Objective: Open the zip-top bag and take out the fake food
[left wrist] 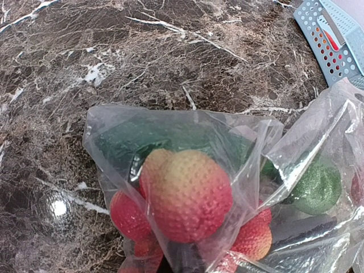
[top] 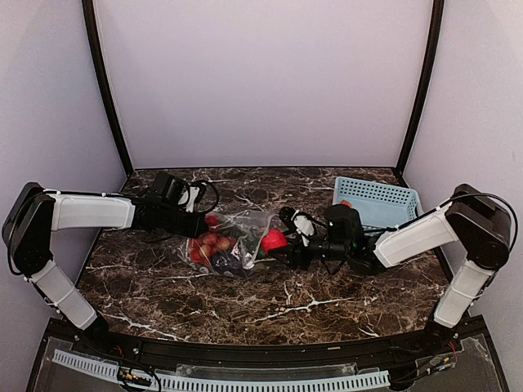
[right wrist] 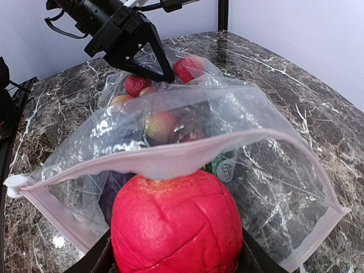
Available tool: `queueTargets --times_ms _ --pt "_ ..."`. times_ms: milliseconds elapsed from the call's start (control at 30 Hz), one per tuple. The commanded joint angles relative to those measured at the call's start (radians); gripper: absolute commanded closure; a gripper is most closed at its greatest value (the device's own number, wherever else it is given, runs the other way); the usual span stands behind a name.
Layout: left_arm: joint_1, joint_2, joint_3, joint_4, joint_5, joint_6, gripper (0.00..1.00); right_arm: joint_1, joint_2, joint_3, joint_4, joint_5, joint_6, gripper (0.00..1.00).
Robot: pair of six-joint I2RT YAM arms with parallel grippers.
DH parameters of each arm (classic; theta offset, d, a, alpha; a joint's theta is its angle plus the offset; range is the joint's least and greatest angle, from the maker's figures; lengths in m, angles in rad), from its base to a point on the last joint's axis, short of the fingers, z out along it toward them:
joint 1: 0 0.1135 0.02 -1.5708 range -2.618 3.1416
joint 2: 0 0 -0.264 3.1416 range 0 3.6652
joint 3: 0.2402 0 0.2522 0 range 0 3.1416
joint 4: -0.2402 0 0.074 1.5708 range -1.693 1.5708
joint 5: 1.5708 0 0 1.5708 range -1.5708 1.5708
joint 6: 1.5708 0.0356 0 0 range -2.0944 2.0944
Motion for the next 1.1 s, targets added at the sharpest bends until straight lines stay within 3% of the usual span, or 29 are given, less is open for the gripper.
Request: queueTargets --times_ms 0,233,533,833,1067 --pt "0.009 -0.043 -0.023 -0.02 -0.023 -0.014 0.99 -0.006 -0.073 -0.054 -0.049 0.028 0.031 0.52" --pt "0.009 -0.048 -0.034 -0.008 -0.013 -0.009 0.99 -0.082 -0.262 -0.085 -0.184 0.048 0.08 0.53" --pt "0.009 -0.052 -0.039 0.004 -0.005 -0.01 0.99 -0.366 -0.385 0.027 -0.414 0.022 0.106 0.53" --pt "0.009 -0.052 -0.037 0.006 -0.004 -0.01 0.99 -0.629 -0.309 0.112 -0.54 0.042 0.164 0.52" --pt "0.009 -0.045 -0.039 0.015 0.006 -0.011 0.99 -0.699 -0.158 0.185 -0.548 0.075 0.186 0.5"
